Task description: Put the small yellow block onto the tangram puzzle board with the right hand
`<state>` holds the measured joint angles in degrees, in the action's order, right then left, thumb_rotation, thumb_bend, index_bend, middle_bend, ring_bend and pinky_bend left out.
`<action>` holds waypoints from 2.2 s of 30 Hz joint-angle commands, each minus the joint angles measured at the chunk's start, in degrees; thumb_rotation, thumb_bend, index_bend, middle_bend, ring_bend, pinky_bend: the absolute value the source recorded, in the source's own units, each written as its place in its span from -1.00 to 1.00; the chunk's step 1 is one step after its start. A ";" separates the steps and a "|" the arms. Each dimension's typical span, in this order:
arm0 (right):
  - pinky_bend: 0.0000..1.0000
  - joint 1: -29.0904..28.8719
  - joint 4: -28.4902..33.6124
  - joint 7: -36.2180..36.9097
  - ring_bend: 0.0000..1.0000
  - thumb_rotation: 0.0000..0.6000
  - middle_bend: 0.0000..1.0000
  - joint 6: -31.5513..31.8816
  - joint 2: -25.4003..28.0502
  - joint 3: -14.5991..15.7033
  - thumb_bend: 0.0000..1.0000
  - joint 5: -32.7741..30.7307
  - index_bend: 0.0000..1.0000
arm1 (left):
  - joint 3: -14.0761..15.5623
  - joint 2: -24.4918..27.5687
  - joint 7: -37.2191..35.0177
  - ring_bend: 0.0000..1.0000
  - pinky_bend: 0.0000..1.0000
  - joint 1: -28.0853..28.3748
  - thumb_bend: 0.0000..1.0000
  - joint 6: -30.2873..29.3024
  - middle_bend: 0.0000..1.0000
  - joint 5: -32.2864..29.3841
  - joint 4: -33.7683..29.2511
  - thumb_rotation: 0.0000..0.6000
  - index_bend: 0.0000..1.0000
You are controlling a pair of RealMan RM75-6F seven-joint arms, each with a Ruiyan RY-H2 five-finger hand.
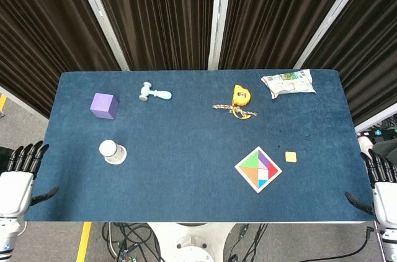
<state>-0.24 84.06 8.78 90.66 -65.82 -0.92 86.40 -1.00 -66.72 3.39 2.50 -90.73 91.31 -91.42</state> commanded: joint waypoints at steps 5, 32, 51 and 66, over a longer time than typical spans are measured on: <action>-1.00 -0.45 -1.28 0.59 -1.00 1.00 -1.00 -2.08 -0.71 -0.23 -0.85 -0.50 -1.00 | 0.25 -0.19 0.33 -1.00 -0.90 0.15 -1.00 0.51 -0.93 0.12 -0.15 1.00 -0.89; -1.00 -23.91 -2.77 -26.67 -1.00 1.00 -1.00 -38.65 -8.76 -7.13 -0.81 -22.39 -1.00 | 0.42 -1.77 -2.72 -1.00 -0.90 0.18 -1.00 1.52 -0.93 -1.10 3.63 1.00 -0.88; -1.00 -27.46 -5.12 -28.96 -1.00 1.00 -1.00 -39.87 -12.75 -5.99 -0.73 -25.34 -0.32 | 0.47 -1.92 -3.24 -1.00 -0.90 0.21 -1.00 1.86 -0.93 -1.43 4.27 1.00 -0.88; -1.00 -28.20 -5.77 -28.87 -1.00 1.00 -1.00 -39.66 -13.61 -4.88 -0.69 -25.79 -0.03 | 0.57 -1.87 -3.72 -1.00 -0.90 0.06 -1.00 1.81 -0.93 -1.50 4.61 1.00 -0.88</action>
<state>-28.44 78.29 -20.09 51.00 -79.41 -5.79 60.58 -0.44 -68.60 -0.33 2.56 -88.91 89.81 -86.82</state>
